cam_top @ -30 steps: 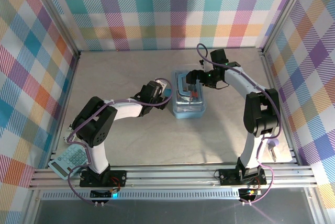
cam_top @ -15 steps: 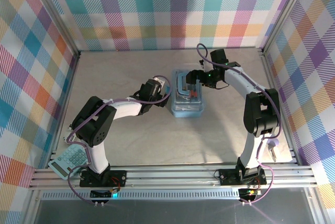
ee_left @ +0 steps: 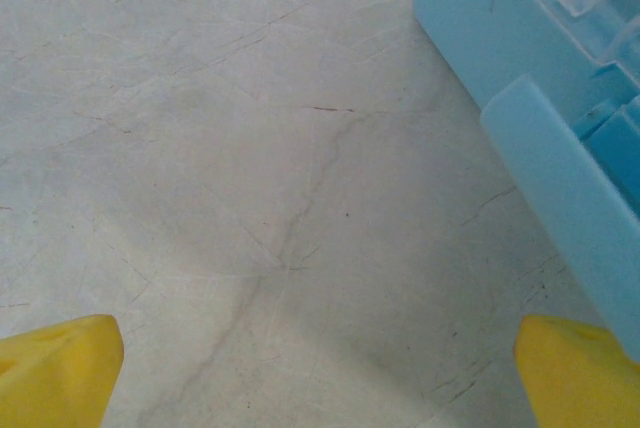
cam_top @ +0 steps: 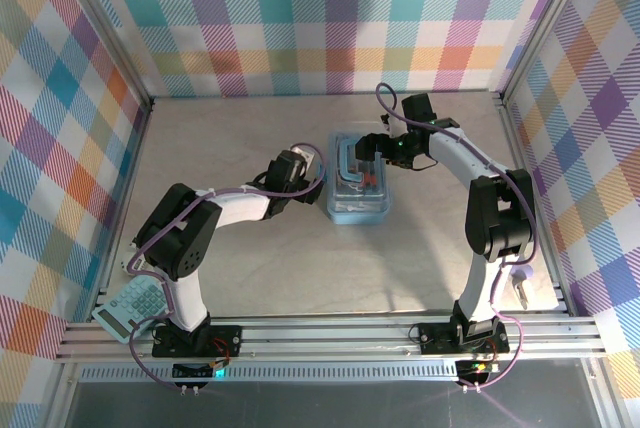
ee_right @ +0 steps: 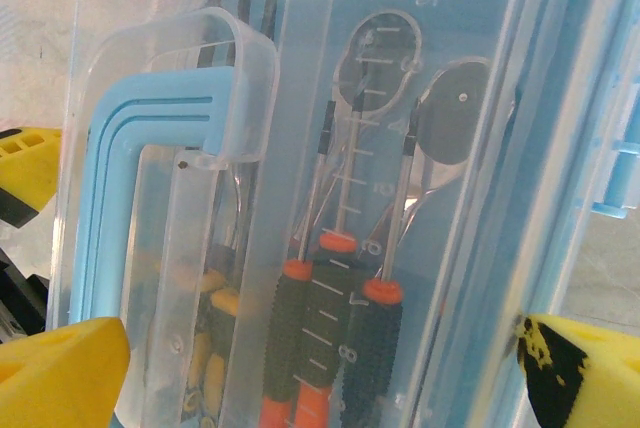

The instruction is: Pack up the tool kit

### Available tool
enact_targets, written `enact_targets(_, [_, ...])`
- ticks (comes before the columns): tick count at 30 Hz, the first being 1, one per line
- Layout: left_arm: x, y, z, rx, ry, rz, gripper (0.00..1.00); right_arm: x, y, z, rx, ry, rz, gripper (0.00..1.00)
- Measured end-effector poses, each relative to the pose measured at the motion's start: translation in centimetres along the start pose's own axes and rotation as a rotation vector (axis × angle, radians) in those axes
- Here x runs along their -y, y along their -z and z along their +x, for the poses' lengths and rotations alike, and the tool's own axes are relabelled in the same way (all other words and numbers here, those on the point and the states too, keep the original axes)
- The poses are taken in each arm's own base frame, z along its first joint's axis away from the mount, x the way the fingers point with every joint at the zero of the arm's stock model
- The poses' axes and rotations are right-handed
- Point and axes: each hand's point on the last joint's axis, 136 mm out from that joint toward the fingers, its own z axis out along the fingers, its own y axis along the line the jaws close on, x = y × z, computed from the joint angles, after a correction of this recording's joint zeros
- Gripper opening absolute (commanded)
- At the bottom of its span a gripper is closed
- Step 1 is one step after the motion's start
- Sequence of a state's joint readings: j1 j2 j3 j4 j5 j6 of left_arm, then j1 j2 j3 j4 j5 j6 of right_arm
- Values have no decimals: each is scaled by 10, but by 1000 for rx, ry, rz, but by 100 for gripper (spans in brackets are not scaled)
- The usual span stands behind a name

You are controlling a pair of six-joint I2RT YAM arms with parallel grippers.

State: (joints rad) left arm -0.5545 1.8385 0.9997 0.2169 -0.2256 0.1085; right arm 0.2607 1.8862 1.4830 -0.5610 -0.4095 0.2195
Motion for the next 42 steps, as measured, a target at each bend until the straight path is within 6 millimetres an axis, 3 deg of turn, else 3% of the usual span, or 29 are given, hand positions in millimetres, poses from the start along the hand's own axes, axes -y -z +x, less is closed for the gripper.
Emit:
enact_targets(10, [-6, 4, -23, 70, 116, 116, 100, 0, 0, 0, 0, 0, 0, 99])
enact_targets(34, [-7, 5, -26, 67, 244, 247, 96, 0, 0, 0, 0, 1, 0, 99])
enact_targets(42, [-20, 8, -31, 96, 446, 384, 88, 0, 0, 0, 0, 0, 0, 99])
